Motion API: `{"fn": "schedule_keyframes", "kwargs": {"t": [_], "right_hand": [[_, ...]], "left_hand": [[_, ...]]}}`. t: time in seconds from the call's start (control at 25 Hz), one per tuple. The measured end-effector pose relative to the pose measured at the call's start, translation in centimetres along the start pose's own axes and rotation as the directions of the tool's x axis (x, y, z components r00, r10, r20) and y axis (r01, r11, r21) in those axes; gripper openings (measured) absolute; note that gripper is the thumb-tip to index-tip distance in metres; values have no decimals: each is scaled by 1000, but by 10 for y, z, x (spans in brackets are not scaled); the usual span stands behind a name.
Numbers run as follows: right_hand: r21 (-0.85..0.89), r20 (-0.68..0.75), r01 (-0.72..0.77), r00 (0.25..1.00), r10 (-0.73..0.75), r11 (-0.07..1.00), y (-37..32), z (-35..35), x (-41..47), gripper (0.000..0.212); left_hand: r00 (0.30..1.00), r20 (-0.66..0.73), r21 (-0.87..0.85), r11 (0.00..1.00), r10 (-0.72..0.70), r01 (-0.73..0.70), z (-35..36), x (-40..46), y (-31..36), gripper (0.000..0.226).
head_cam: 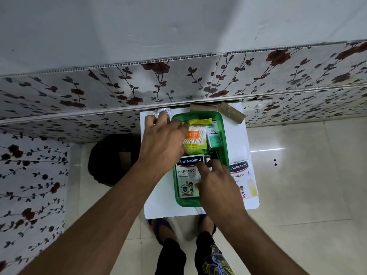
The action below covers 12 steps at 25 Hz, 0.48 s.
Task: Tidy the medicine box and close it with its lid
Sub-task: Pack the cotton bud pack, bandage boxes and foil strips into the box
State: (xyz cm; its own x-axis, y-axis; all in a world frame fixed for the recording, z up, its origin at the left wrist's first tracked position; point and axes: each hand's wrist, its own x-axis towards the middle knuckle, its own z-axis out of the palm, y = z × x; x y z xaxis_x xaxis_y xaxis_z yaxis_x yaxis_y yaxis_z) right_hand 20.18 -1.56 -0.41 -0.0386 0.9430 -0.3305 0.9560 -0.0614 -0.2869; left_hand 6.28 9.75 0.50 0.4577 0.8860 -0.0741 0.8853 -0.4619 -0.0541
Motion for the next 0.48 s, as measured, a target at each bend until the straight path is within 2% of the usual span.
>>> {"fn": "schedule_keyframes", "kwargs": {"t": [0.08, 0.16, 0.28, 0.4, 0.48], "right_hand": [[-11, 43, 24, 999, -23, 1000, -2, 1, 1, 53], [48, 49, 19, 999, -21, 999, -3, -6, 2, 50], [191, -29, -14, 999, 20, 982, 5, -31, 1, 33], [345, -150, -107, 974, 167, 933, 25, -60, 4, 14], [520, -175, -198, 928, 330, 831, 45, -69, 20, 7]], "left_hand": [[999, 54, 16, 1000, 2, -2, 4, 4, 5, 66], [996, 84, 24, 1000, -9, 7, 5, 8, 5, 66], [999, 10, -88, 996, -32, 33, 0, 2, -6, 58], [970, -77, -354, 916, -229, 188, -5, -17, -28, 32], [924, -14, -463, 821, -383, 334, -4, -31, -46, 24]]}}
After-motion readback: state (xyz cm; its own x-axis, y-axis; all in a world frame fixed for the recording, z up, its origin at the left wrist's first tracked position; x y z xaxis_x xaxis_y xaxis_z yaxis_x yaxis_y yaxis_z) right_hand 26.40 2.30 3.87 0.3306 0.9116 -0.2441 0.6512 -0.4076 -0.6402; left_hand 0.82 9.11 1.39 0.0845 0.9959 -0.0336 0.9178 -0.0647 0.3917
